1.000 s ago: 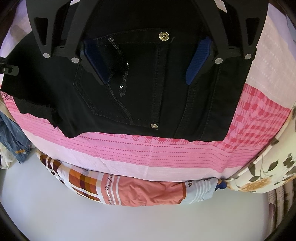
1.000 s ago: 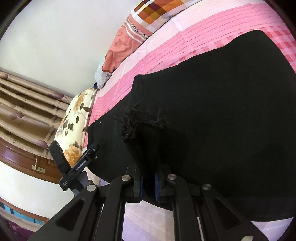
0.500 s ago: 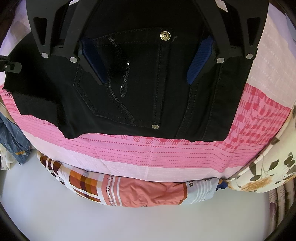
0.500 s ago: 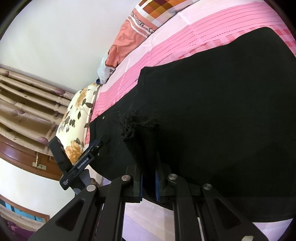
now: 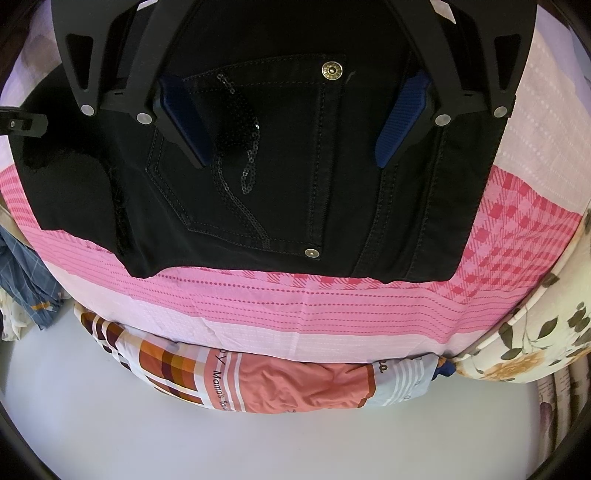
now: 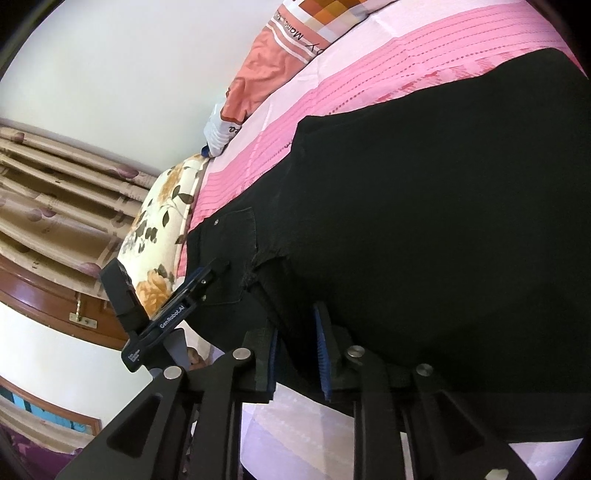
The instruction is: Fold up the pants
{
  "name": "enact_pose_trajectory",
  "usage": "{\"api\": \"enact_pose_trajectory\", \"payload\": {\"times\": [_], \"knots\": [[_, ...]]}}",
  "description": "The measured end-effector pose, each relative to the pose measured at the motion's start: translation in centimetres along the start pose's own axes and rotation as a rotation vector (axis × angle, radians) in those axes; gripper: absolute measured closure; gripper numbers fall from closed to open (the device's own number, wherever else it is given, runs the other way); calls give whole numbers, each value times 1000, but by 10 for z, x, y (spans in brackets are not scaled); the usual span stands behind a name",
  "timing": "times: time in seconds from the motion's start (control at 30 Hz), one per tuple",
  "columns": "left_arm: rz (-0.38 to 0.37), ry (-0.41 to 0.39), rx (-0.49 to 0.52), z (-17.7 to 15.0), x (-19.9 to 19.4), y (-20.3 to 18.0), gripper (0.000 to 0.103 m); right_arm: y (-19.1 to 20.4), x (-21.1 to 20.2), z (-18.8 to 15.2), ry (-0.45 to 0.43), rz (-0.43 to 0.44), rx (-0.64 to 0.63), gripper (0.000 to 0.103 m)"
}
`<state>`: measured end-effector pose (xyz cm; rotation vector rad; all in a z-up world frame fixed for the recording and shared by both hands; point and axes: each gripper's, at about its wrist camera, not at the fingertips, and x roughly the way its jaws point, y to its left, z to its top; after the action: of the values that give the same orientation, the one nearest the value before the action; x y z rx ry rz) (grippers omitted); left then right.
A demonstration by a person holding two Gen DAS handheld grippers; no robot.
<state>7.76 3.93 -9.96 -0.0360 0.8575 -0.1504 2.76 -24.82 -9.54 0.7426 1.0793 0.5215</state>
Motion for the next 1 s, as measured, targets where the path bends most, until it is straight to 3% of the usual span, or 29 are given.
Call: {"api": "enact_pose_trajectory", "payload": {"times": [0.27, 0.43, 0.53, 0.57, 0.67, 0.87, 1.0], "knots": [[0, 0, 1, 0, 0, 0, 12, 4, 5, -3, 20, 10, -16, 78], [0, 0, 1, 0, 0, -1, 12, 6, 8, -3, 40, 77, -17, 62], [0, 1, 2, 0, 0, -1, 11, 12, 12, -4, 74, 145, -26, 53], [1, 1, 1, 0, 0, -1, 11, 13, 11, -3, 85, 189, -29, 48], [0, 1, 1, 0, 0, -1, 11, 2, -8, 8, 58, 362, 66, 48], [1, 1, 1, 0, 0, -1, 11, -33, -70, 23, -110, 297, 133, 47], [2, 1, 1, 0, 0, -1, 11, -44, -72, 16, -118, 283, 163, 47]]}}
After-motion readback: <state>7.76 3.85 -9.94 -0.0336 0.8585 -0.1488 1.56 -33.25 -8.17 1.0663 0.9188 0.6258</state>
